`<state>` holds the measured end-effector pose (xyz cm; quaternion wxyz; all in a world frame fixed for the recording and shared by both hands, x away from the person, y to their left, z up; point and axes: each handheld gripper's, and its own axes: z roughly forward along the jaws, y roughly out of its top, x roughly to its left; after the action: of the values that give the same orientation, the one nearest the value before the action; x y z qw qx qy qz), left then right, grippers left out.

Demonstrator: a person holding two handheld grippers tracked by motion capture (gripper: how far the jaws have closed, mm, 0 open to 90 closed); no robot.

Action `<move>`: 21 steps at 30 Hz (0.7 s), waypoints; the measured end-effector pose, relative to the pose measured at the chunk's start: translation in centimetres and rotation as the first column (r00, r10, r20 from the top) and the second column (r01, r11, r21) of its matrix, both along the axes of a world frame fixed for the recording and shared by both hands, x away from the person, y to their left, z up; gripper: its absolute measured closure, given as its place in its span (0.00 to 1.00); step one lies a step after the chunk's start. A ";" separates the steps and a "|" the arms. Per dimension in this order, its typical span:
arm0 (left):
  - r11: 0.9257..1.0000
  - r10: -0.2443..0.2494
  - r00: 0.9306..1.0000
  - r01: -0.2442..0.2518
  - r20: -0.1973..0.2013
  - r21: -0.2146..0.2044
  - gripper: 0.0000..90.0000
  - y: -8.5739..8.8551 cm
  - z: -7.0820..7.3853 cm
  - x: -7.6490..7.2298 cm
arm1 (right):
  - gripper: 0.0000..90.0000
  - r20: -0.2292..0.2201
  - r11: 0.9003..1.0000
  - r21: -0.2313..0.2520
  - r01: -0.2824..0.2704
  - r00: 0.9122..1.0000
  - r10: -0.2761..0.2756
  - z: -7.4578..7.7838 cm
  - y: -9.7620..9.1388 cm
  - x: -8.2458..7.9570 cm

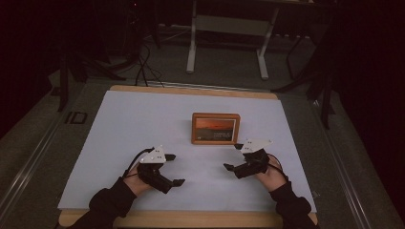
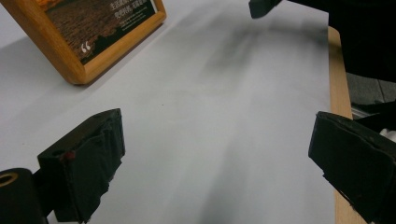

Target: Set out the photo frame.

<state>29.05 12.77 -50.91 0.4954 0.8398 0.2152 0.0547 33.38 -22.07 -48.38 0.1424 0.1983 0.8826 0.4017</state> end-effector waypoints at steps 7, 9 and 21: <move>1.000 0.000 1.000 0.000 0.003 0.005 0.05 0.0 0.0 -0.1 | 0.17 0.012 0.998 0.059 0.033 0.999 -0.034 -1.6 -0.7 -1.4; 1.000 -0.001 1.000 0.001 0.003 0.006 0.05 0.0 0.0 -0.1 | 0.17 0.034 0.996 0.073 0.057 0.998 -0.059 -1.9 -1.1 -1.9; 1.000 -0.004 1.000 0.004 0.006 0.012 0.05 0.0 -0.1 -0.2 | 0.17 0.041 0.984 0.115 0.138 0.989 -0.143 -2.8 -3.1 -3.2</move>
<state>28.83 12.79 -51.03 0.4911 0.8430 0.2117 0.0575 30.22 -25.14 -51.14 0.1806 0.2578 0.8389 0.4440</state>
